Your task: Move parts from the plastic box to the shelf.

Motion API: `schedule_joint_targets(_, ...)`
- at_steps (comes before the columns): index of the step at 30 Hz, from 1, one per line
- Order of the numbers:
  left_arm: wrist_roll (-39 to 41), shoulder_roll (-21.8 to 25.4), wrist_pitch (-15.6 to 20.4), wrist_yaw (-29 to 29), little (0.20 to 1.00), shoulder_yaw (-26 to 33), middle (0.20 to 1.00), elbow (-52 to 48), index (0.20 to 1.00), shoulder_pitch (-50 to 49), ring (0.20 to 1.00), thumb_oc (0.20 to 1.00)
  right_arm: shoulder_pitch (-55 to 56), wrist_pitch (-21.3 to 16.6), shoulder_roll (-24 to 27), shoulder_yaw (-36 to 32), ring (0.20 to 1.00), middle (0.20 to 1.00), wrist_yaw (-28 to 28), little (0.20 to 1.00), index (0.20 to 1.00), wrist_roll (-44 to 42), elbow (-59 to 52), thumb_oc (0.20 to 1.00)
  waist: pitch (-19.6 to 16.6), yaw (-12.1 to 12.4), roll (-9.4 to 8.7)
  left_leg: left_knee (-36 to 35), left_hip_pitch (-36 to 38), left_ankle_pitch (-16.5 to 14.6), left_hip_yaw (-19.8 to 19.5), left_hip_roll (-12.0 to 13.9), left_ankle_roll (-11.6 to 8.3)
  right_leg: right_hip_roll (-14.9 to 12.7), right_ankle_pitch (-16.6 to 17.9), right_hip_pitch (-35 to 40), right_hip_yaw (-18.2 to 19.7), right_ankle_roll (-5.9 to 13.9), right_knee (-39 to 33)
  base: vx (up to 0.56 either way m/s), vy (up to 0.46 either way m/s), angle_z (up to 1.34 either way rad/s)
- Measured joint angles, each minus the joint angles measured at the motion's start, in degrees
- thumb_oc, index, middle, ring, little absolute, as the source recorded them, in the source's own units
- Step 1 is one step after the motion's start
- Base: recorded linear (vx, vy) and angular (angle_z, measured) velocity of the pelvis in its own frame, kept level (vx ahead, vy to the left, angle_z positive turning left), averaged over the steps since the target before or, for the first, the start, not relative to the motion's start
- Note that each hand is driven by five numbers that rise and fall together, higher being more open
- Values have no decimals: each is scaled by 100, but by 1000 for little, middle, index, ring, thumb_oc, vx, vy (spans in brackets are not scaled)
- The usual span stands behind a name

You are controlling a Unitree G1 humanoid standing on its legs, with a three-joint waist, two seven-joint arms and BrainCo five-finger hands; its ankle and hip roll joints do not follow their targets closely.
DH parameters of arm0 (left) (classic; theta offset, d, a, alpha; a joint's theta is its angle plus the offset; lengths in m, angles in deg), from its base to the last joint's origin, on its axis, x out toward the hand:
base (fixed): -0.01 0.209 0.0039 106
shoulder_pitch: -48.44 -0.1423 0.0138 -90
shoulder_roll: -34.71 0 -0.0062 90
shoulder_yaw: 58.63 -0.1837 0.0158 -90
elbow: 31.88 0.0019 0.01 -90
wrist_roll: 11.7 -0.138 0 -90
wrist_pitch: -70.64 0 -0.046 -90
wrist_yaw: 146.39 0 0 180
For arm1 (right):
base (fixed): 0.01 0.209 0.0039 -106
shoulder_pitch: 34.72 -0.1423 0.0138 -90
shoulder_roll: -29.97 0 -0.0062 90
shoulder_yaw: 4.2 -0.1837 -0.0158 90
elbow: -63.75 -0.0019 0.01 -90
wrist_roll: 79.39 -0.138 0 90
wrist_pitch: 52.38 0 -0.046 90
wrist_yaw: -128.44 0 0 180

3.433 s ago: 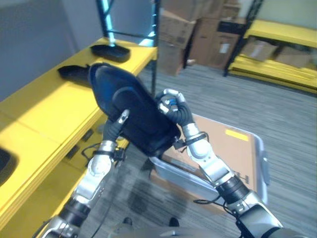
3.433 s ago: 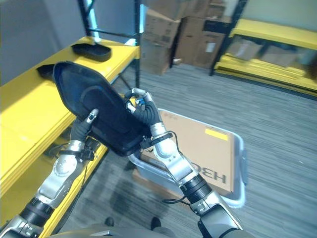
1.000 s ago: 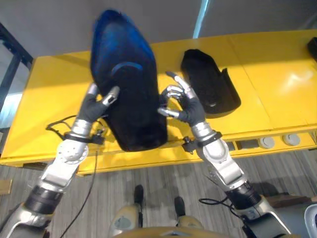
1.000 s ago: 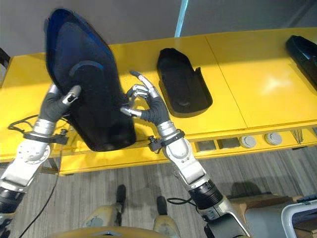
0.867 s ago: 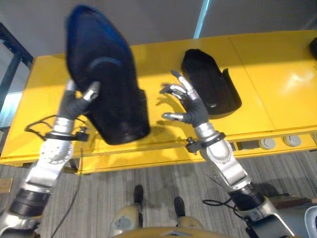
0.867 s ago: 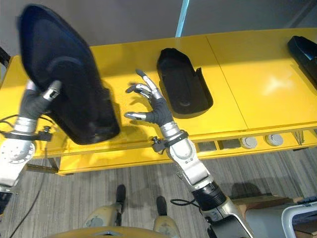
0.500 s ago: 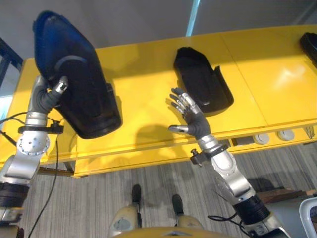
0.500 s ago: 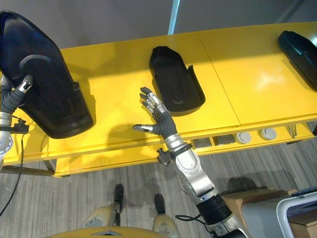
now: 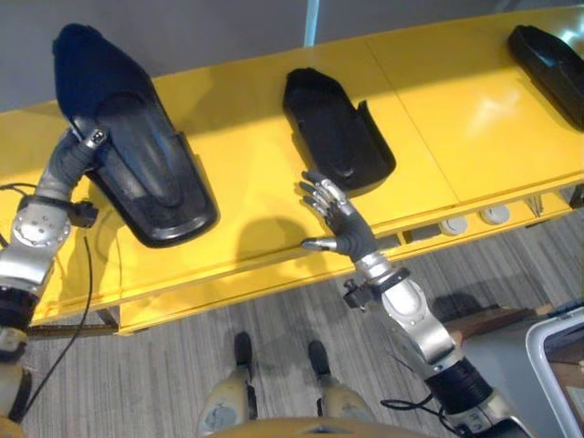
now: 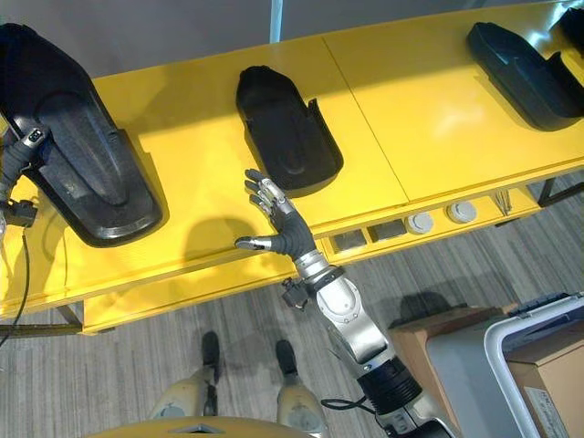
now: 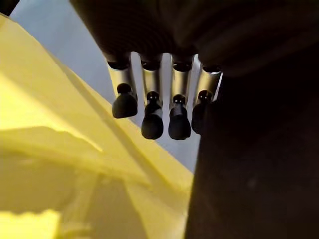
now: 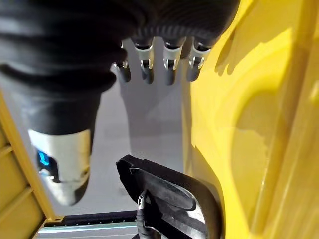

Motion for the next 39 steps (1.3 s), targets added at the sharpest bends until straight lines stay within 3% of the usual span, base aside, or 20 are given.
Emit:
schedule_joint_targets(3,4,80,-55,136,200,-51,200,37,200,72,200,200,-35,-14,-2,-1,1000,1000,-8,1000,1000,0,67,1000,1,-16,-1,0,1,0,9,16,0,-1,0,-4,6,0,0,-2,7,-1)
schedule_joint_targets(6,-44,570,-114,330,200,-324,200,-129,200,103,200,200,-18,-14,-9,13,1000,1000,-22,1000,1000,0,129,1000,22,-18,-37,-1,1,-1,44,34,-1,14,4,-27,41,-4,-1,-1,7,-6)
schedule_joint_targets(8,-724,1035,-309,475,200,-750,200,-184,200,480,200,200,-3,-15,-10,-7,1000,1000,-118,1000,1000,0,130,1000,22,-8,-37,-1,7,-1,64,40,-2,16,3,-27,54,-4,-1,1,0,-2)
schedule_joint_targets(14,-1316,1295,-405,607,200,-919,200,-396,200,524,200,200,120,-15,-19,-49,1000,1000,-156,1000,1000,-1,130,1000,28,0,-31,-1,50,-1,129,36,-3,10,8,-18,105,-2,-1,-2,4,-4)
schedule_joint_targets(24,-2242,1238,-658,475,200,-1059,200,-389,200,649,200,200,318,-17,-13,-181,1000,1000,-196,1000,1000,0,141,1000,70,50,-31,-1,88,-13,159,66,-23,35,9,7,117,0,0,-2,-1,-1)
schedule_joint_targets(27,-2429,1108,-713,158,200,-224,200,-709,200,28,200,200,445,-17,-9,-440,1000,1000,-189,1000,1000,-1,142,1000,99,109,-29,-1,89,-17,156,63,-28,31,11,11,112,-4,0,0,0,0)
schedule_joint_targets(31,-2511,947,-825,-105,200,63,200,-751,200,-184,200,200,461,-16,-2,-522,1000,1000,-185,1000,1000,0,147,1000,104,184,-29,0,94,-20,146,69,-31,38,9,20,101,-1,0,0,0,0)
schedule_joint_targets(32,-2604,355,-868,-362,200,1167,200,-1036,200,-916,200,200,476,-16,-1,-571,1000,1000,-183,1000,1000,0,141,1000,107,181,-27,-1,101,-23,146,59,-35,29,4,31,100,6,0,0,0,0)
schedule_joint_targets(33,-2604,70,-860,-506,200,1624,200,-1171,200,-1276,200,200,484,-15,0,-594,1000,1000,-178,1000,1000,-1,142,1000,108,164,-29,-1,102,-24,146,58,-36,29,4,32,100,6,0,0,0,0)
schedule_joint_targets(35,-2769,-348,-968,-756,200,2059,200,-1270,200,-1762,200,200,486,-9,2,-680,1000,1000,-162,1000,1000,-1,143,1000,117,175,-35,-1,105,-25,131,71,-36,37,4,40,83,5,-2,5,-3,4)
schedule_joint_targets(39,-3069,-856,-1169,-1042,200,2321,200,-1360,200,-2195,200,200,470,-5,-4,-760,1000,1000,-98,1000,1000,2,143,1000,135,285,-56,-2,103,-33,107,78,-47,41,-20,47,58,39,-2,2,-1,2)
